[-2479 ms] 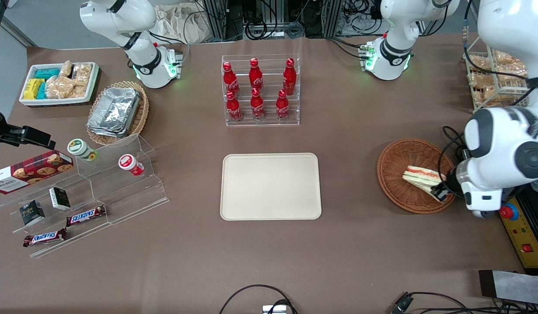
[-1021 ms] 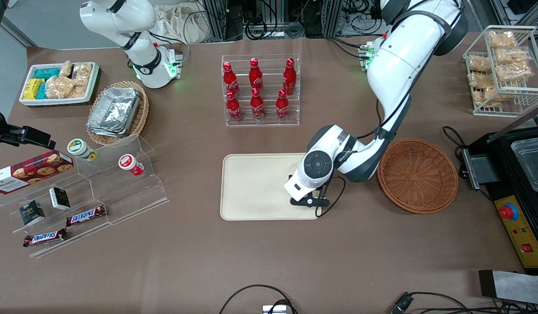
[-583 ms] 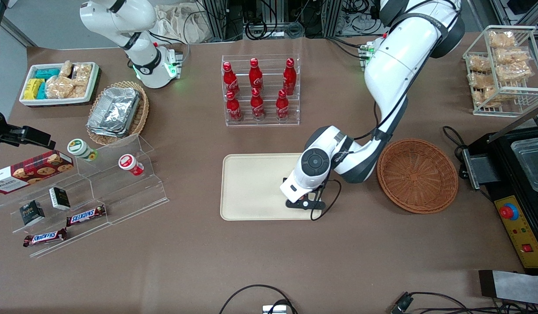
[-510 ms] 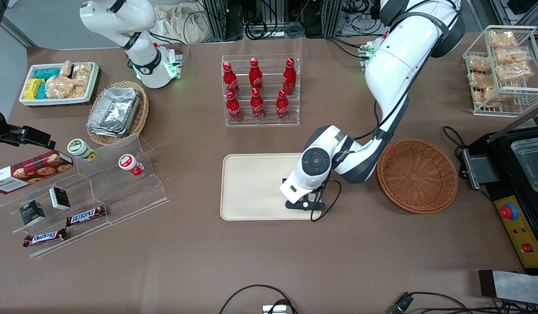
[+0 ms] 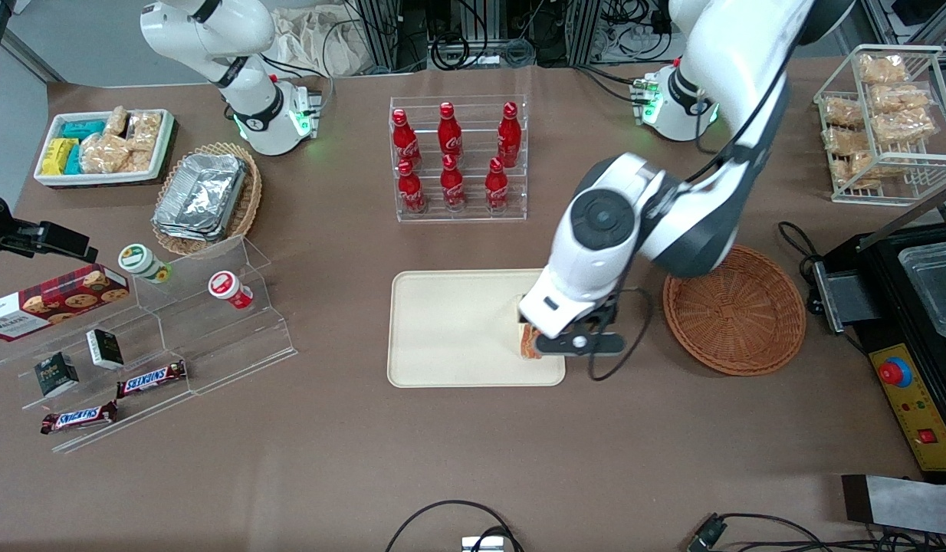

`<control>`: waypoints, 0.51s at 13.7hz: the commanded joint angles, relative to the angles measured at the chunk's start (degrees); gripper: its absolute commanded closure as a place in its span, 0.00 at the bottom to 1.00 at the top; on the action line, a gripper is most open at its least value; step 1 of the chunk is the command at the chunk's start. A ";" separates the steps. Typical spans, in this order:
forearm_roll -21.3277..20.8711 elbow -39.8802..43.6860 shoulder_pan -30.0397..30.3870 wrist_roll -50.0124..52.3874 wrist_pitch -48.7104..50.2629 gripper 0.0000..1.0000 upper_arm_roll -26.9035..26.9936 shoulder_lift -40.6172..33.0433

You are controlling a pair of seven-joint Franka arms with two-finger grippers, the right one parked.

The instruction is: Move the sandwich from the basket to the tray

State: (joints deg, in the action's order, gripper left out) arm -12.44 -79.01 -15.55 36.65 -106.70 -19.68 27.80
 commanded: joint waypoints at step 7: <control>10.77 -25.77 13.94 -21.14 8.68 0.01 0.25 -32.28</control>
State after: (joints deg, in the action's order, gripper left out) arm -3.51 -101.86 -6.28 22.57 -99.94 -19.33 -0.27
